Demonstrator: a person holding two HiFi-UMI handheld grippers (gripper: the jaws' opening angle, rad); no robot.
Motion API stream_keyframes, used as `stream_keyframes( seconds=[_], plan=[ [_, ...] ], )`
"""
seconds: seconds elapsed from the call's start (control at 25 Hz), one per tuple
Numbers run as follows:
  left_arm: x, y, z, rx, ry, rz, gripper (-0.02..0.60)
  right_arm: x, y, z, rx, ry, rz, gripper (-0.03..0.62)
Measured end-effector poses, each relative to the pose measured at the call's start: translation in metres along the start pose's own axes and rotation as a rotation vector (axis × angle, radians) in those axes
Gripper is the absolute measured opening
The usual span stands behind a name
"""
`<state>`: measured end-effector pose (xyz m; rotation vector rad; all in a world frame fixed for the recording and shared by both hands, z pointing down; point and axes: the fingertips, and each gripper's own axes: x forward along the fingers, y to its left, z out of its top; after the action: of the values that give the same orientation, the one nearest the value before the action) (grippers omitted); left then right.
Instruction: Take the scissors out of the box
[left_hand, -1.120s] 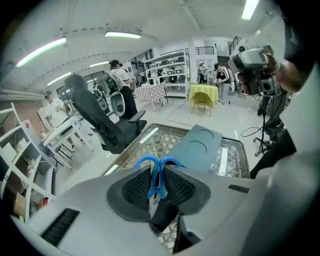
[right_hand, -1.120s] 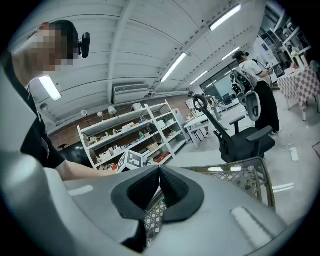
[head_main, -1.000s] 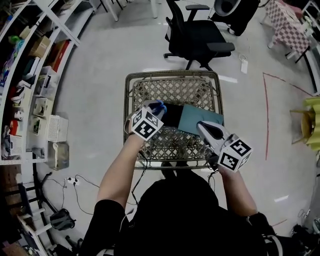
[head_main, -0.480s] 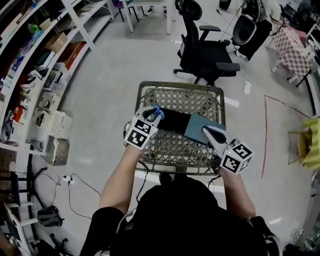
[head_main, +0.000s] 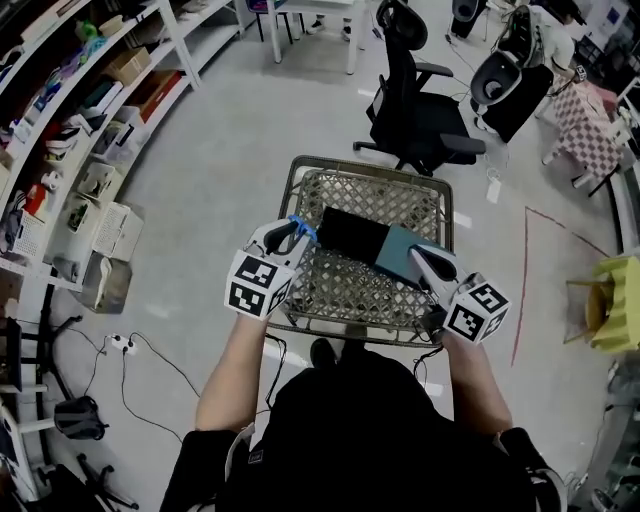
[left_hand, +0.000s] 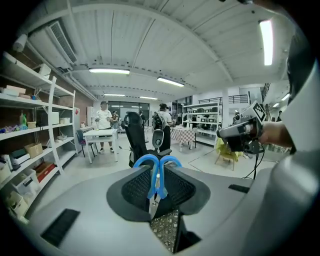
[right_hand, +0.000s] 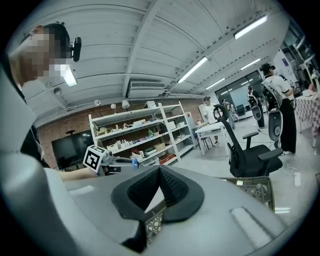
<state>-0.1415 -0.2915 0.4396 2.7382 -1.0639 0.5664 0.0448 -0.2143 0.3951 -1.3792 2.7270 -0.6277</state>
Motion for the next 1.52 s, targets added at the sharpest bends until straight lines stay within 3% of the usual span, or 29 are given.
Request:
stream_keyframes(
  seconds=[0.32,0.72,1.0,1.52],
  plan=[
    [-0.05,0.01,0.009,-0.079,-0.074,0.042,0.088,-0.004,0.018,0.024,-0.045,-0.005,-0.006,0.011],
    [-0.065,0.007,0.034,-0.118,-0.138,0.124,0.089,-0.027,0.002,0.062,-0.1,-0.108,0.004,0.011],
    [-0.068,0.002,0.049,-0.133,-0.164,0.153,0.089,-0.046,0.002,0.086,-0.135,-0.173,0.025,0.01],
    [-0.06,-0.003,0.067,-0.117,-0.182,0.181,0.089,-0.053,-0.027,0.09,-0.162,-0.196,-0.004,0.009]
  ],
)
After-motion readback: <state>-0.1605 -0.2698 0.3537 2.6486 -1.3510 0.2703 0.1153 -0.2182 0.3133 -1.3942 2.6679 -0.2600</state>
